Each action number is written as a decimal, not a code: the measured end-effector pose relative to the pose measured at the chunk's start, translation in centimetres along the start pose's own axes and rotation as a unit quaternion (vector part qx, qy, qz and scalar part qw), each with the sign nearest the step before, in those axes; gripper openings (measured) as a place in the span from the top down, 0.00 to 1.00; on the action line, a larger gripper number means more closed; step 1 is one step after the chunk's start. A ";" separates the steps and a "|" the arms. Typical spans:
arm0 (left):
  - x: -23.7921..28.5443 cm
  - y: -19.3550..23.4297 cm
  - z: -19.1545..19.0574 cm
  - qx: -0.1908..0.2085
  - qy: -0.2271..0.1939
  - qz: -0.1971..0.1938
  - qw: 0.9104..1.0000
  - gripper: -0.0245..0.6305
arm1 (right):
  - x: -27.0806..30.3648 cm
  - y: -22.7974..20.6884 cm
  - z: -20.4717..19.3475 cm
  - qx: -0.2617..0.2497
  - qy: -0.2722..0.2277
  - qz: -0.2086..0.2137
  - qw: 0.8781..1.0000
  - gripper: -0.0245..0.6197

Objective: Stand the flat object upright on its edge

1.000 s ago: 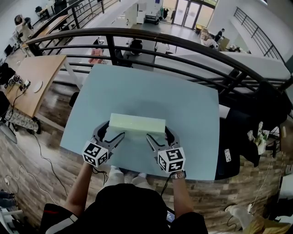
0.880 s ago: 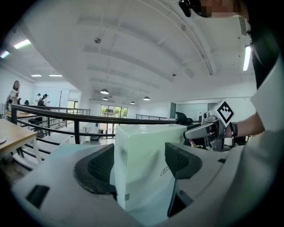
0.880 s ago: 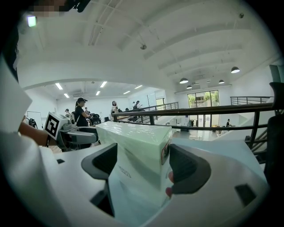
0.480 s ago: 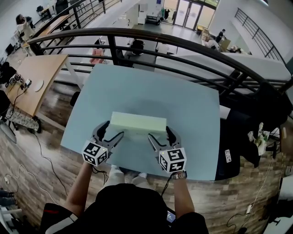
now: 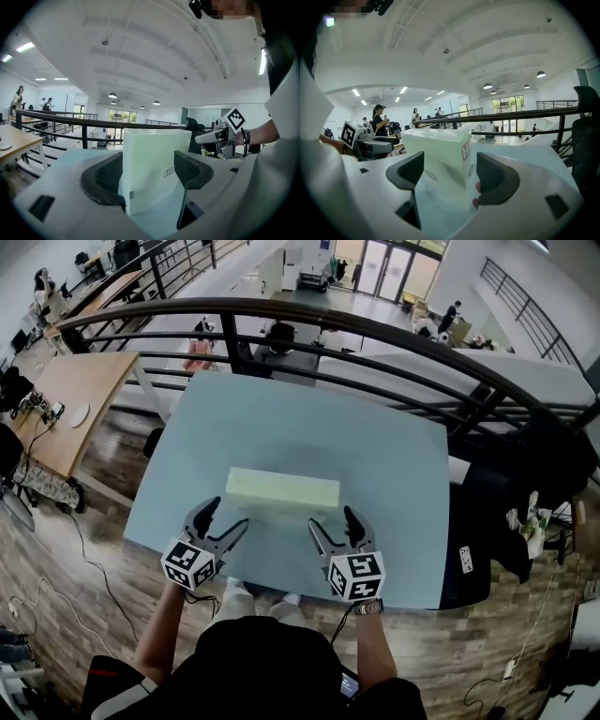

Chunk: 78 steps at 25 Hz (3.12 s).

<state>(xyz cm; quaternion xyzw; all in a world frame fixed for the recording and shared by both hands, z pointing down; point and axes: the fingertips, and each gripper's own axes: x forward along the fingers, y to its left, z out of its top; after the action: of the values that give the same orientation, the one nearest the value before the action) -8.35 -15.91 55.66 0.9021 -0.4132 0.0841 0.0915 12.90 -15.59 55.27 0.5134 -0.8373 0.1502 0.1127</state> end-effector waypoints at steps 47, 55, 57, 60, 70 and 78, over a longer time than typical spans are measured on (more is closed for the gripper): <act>-7.0 -8.4 6.0 -0.030 -0.123 0.053 0.991 0.96 | -10.9 7.4 3.1 0.117 -0.127 0.041 0.984 0.73; -7.8 -9.4 9.2 0.025 -0.166 0.070 0.983 0.96 | -11.2 7.8 4.1 0.102 -0.139 0.033 0.984 0.95; -7.9 -9.6 9.7 0.034 -0.171 0.072 0.982 0.96 | -11.2 8.1 4.5 0.093 -0.140 0.034 0.985 0.95; -7.9 -9.4 10.3 0.029 -0.165 0.073 0.983 0.96 | -11.1 8.9 5.1 0.070 -0.139 0.035 0.987 0.95; -7.9 -9.8 11.7 -0.033 -0.159 0.044 0.986 0.96 | -11.2 9.8 6.6 0.060 -0.144 0.037 0.987 0.95; -7.7 -10.2 11.2 -0.045 -0.157 0.030 0.986 0.96 | -11.3 10.1 6.8 0.055 -0.146 0.036 0.987 0.95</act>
<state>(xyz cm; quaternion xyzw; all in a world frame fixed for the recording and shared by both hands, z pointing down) -4.69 -6.31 42.07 0.8863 -0.4525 -0.0745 0.0640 8.70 -4.48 43.67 0.5046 -0.8533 0.1237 -0.0449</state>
